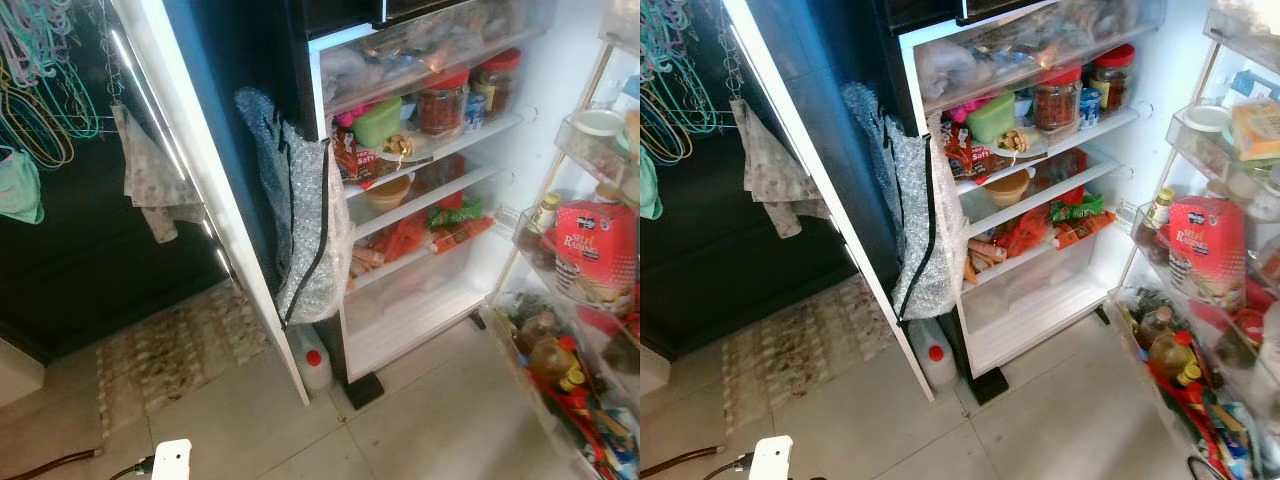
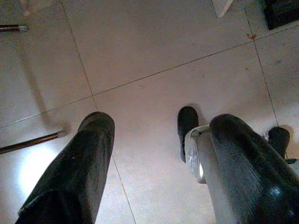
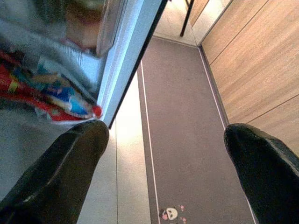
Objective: Restocking fridge
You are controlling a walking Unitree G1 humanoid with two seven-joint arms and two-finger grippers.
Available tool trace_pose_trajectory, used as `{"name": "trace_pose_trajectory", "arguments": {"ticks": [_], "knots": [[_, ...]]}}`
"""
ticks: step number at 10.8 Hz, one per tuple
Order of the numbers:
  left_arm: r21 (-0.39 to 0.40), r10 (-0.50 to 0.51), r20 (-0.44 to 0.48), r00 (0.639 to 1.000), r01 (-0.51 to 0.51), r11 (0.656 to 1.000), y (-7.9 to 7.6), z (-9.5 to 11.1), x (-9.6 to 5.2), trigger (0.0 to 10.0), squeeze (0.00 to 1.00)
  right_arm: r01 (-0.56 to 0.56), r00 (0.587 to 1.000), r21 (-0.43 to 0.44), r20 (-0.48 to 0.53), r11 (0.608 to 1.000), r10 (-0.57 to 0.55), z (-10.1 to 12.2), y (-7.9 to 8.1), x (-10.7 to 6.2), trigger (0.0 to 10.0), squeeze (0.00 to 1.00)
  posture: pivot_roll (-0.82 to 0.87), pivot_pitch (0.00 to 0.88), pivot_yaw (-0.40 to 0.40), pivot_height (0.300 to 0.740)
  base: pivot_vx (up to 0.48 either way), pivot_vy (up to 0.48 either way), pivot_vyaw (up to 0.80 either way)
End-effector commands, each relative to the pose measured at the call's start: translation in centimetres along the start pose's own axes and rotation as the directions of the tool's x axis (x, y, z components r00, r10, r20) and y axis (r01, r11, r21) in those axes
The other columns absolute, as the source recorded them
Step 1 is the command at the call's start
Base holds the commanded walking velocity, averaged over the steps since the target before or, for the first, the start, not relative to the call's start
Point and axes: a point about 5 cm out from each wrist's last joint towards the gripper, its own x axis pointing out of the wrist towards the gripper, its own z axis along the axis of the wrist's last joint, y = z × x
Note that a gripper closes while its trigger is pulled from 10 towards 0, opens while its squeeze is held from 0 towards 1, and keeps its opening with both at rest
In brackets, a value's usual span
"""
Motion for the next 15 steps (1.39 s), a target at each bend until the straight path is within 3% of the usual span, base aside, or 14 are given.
{"name": "trace_pose_trajectory", "arguments": {"ticks": [1, 2, 3, 5, 7, 10, 15], "knots": [[0.019, 0.014, -0.021, 1.000, -0.014, 1.000, 0.6, -0.4, -0.1, 10.0, 0.00, 0.094, 0.994, 0.042, 0.048, 0.995, -0.096, 0.8, -1.6, 0.7, 10.0, 0.00, -0.10, 0.045, 0.119, 0.740, 0.000, 0.000, 0.00], [0.036, 0.010, -0.020, 1.000, -0.009, 0.999, 0.7, -0.3, -0.1, 10.0, 0.00, 0.232, 0.965, 0.076, 0.108, 0.970, -0.239, 2.2, -4.0, 1.8, 10.0, 0.00, -0.12, 0.050, 0.132, 0.740, 0.000, 0.000, 0.00], [0.045, 0.007, -0.019, 1.000, -0.006, 0.999, 0.7, -0.2, -0.1, 10.0, 0.00, 0.301, 0.941, 0.093, 0.136, 0.949, -0.311, 3.0, -5.5, 2.4, 10.0, 0.00, -0.12, 0.052, 0.134, 0.740, 0.000, 0.000, 0.00], [0.050, 0.002, -0.013, 1.000, -0.002, 0.999, 0.6, 0.0, -0.1, 10.0, 0.00, 0.370, 0.909, 0.138, 0.151, 0.919, -0.388, 4.2, -7.1, 3.1, 10.0, 0.00, -0.12, 0.052, 0.136, 0.740, 0.000, 0.000, 0.00], [0.064, 0.001, -0.014, 1.000, -0.001, 0.998, 0.7, 0.1, -0.1, 10.0, 0.00, 0.399, 0.892, 0.172, 0.153, 0.901, -0.424, 5.3, -7.2, 3.6, 10.0, 0.00, -0.13, 0.054, 0.145, 0.740, 0.000, 0.000, 0.00], [0.062, 0.005, -0.010, 1.000, -0.004, 0.998, 0.7, 0.1, -0.1, 10.0, 0.00, 0.379, 0.894, 0.185, 0.177, 0.907, -0.410, 6.2, -6.2, 3.6, 10.0, 0.00, -0.12, 0.052, 0.148, 0.740, 0.000, 0.000, 0.00], [0.077, 0.001, -0.007, 1.000, 0.000, 0.997, 0.8, 0.2, -0.1, 10.0, 0.00, 0.374, 0.895, 0.195, 0.182, 0.907, -0.408, 6.3, -6.0, 3.4, 10.0, 0.00, -0.12, 0.044, 0.153, 0.740, 0.000, 0.000, 0.00]]}}
